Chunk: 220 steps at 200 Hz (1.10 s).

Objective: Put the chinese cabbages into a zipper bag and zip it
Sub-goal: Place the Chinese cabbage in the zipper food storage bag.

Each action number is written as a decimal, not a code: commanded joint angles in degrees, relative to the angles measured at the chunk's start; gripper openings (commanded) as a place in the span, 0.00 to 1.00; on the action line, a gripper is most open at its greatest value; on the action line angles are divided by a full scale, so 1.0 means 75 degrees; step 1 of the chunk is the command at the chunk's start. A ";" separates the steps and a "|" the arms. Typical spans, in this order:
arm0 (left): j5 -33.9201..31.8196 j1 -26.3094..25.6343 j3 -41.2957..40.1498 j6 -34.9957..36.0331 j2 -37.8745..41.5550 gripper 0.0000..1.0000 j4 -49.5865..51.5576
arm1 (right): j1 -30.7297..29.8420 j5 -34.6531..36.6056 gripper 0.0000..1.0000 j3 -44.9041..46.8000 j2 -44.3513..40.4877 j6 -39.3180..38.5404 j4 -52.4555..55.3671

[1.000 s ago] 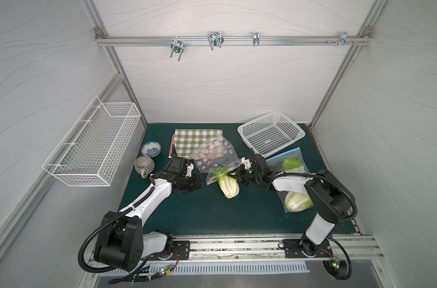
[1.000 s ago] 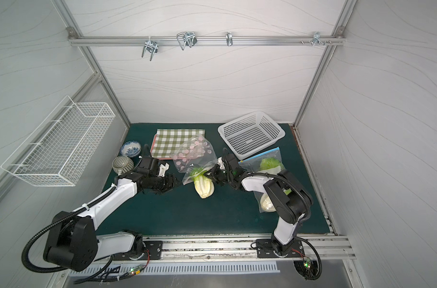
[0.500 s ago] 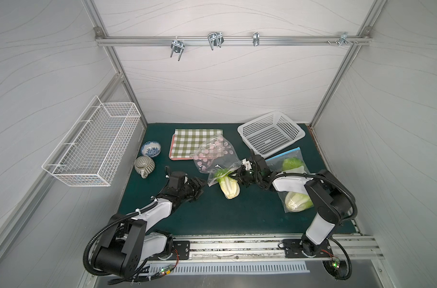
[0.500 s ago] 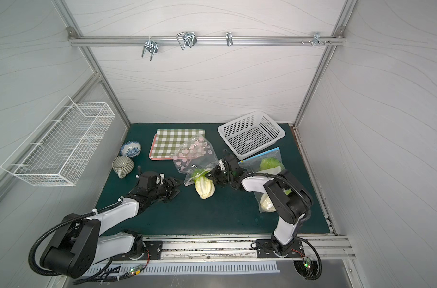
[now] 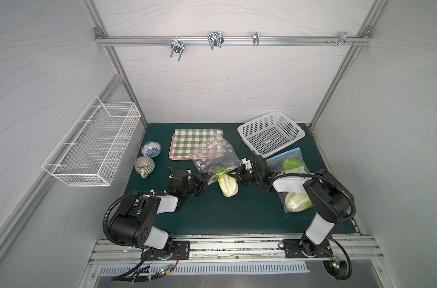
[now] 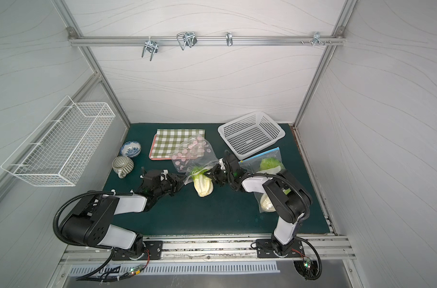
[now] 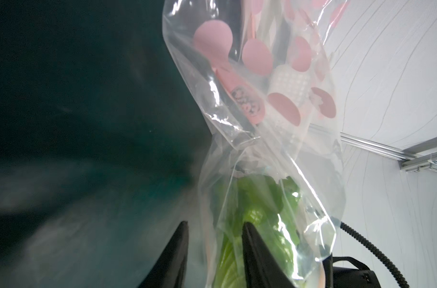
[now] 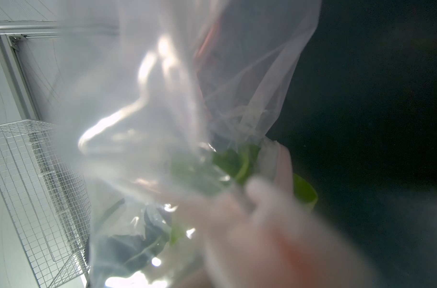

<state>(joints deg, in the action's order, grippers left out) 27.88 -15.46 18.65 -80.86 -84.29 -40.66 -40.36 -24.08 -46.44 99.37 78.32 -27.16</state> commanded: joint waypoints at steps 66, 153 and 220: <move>0.0318 -0.0224 0.0335 -0.0592 -0.0197 0.23 -0.0534 | 0.0026 -0.0153 0.00 0.0037 0.0203 0.0619 -0.0794; 0.0950 -0.0304 0.0300 -0.0597 0.0349 0.00 -0.0045 | 0.0082 0.0400 0.00 0.0351 -0.0080 0.0503 -0.1743; 0.1500 -0.0508 0.0792 0.0419 0.1316 0.00 0.2023 | 0.0238 0.0398 0.00 0.0238 -0.0266 0.0865 -0.2425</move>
<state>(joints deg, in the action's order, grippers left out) 34.15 -17.98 21.82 -80.73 -76.03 -30.68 -39.53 -22.81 -43.31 99.46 81.69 -40.05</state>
